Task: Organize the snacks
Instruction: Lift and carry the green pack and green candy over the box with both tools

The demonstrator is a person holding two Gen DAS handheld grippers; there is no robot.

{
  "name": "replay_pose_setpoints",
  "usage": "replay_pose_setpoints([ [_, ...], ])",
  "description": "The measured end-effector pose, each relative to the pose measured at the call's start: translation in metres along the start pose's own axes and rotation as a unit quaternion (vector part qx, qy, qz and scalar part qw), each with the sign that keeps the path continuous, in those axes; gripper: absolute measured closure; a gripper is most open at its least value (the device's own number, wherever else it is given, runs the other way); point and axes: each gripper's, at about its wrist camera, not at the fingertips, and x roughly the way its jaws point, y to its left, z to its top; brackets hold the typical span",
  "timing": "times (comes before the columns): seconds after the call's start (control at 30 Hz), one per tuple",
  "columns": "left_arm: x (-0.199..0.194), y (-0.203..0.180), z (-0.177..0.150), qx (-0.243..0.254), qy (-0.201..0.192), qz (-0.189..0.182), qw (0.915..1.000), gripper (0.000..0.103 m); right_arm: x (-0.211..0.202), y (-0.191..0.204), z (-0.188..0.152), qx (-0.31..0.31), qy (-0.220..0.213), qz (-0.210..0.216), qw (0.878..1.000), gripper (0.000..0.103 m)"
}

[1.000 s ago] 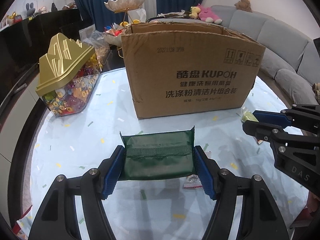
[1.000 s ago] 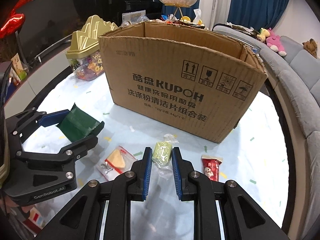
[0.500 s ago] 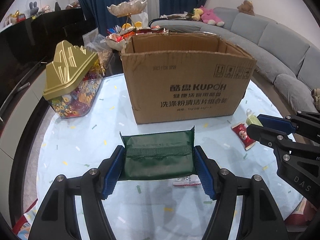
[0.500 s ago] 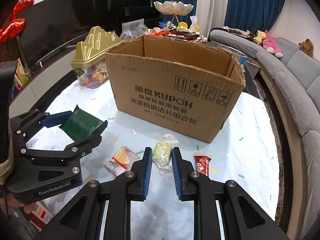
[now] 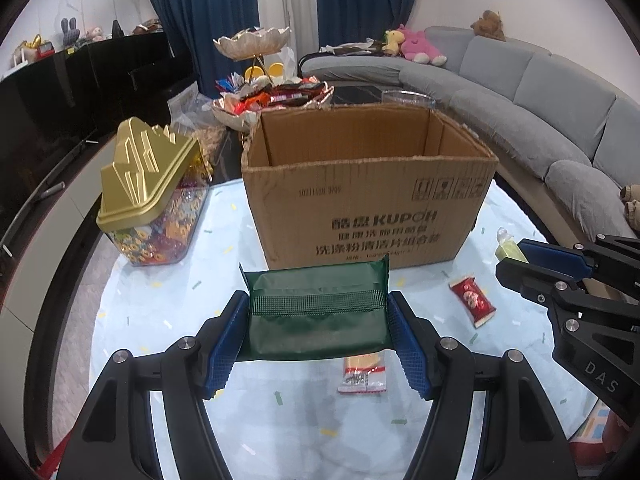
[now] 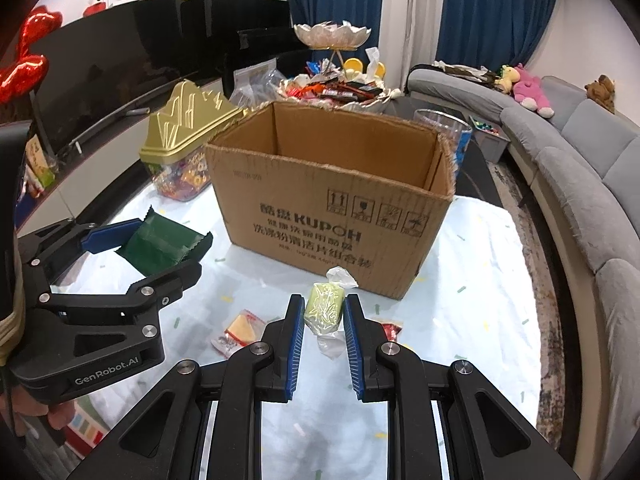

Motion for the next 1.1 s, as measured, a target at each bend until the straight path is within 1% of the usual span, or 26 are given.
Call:
replay_pose_setpoints([
  [0.57, -0.010, 0.001, 0.046, -0.009, -0.029, 0.011, 0.9995, 0.035, -0.014, -0.011, 0.034, 0.018, -0.017, -0.029, 0.999, 0.081],
  [1.1, -0.004, 0.006, 0.085, -0.012, -0.045, 0.018, 0.9988, 0.035, -0.022, -0.021, 0.071, 0.026, -0.039, -0.046, 0.998, 0.081],
])
